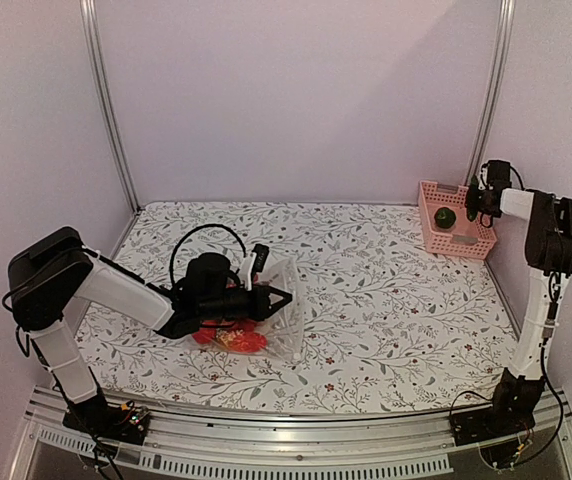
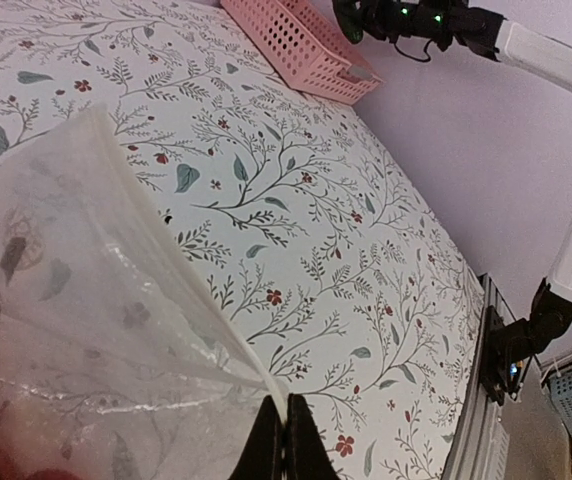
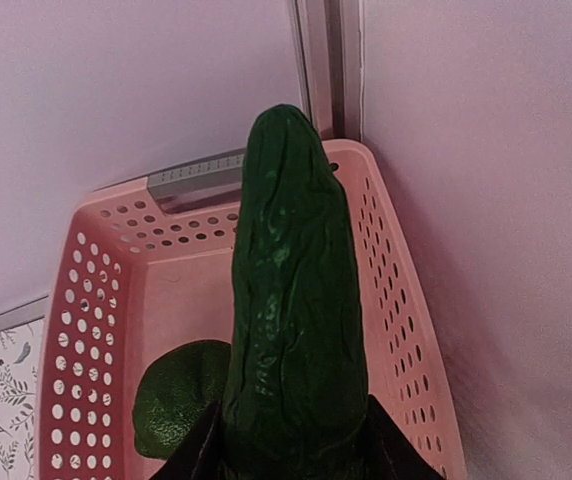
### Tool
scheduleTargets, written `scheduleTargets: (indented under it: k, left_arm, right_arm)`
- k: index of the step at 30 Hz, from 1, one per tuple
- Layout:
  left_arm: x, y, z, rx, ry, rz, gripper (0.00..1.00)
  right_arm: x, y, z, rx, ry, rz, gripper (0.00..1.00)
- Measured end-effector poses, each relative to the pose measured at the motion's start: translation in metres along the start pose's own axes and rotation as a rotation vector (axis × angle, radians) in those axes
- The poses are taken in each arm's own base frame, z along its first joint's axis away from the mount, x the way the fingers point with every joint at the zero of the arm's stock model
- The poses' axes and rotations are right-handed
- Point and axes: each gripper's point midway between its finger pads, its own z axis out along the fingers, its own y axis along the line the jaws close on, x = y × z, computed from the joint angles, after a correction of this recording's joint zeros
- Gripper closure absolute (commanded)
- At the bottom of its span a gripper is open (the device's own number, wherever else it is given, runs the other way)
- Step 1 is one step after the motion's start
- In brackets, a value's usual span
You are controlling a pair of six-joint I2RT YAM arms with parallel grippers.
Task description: Open the zip-top bag and remove the fake food
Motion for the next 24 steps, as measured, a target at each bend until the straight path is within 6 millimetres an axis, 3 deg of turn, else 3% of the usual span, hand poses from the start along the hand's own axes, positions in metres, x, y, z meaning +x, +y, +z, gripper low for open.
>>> scheduleTargets:
  k: [7,14,24]
  left_arm:
    - [0.000,0.000,0.000,-0.002,-0.001,-0.004,1.00]
    - [0.000,0.001,0.000,-0.004,-0.003,-0.007,1.00]
    - [0.000,0.001,0.000,-0.003,-0.002,-0.008,1.00]
  right_arm:
    - [0.030,-0.017,0.023,0.036,0.064,-0.021,0.45]
    - [0.015,-0.015,0.025,0.034,0.035,-0.011,0.38]
    - [0.015,-0.003,0.021,-0.042,0.049,0.008,0.34]
